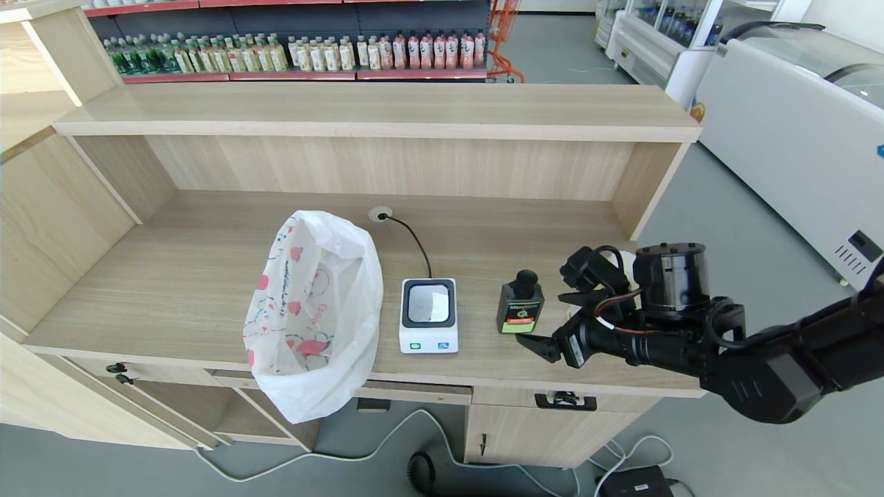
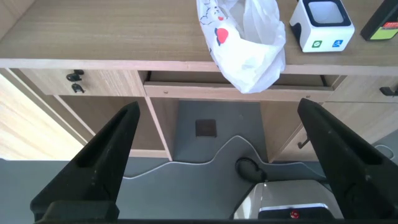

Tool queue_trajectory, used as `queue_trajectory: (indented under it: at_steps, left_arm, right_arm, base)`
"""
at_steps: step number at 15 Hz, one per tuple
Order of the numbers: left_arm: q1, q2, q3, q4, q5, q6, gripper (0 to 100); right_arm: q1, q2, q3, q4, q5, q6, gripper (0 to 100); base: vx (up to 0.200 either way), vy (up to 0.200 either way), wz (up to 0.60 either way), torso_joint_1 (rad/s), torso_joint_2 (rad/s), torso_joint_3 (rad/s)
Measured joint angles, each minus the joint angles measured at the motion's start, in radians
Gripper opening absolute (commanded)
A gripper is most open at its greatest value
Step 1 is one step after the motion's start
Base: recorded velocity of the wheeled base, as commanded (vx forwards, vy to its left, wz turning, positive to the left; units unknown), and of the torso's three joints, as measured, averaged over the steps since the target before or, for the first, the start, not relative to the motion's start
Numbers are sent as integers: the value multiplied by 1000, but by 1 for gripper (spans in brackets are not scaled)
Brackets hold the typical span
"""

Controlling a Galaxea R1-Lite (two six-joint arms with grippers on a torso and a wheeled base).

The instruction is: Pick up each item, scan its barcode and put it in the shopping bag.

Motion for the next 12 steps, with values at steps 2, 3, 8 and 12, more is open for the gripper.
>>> queue_trajectory:
  at_steps: [2,3,8,12]
  left_arm:
    - [0,0,0,0,0,0,100]
    - [0,0,0,0,0,0,100]
    - [0,0,0,0,0,0,100]
    - [0,0,0,0,0,0,100]
  right_arm:
    - [-5,28,-10,-13,3,-19,100]
    - [-7,39,-18,-13,3,-22,100]
    - [-26,93,-92,-12,31,-34,100]
    - [-35,129,-129,-7,117,-81,100]
  base:
    - [0,0,0,0,0,0]
    - [0,0,0,0,0,0]
    - [0,0,0,0,0,0]
    - [0,0,0,0,0,0]
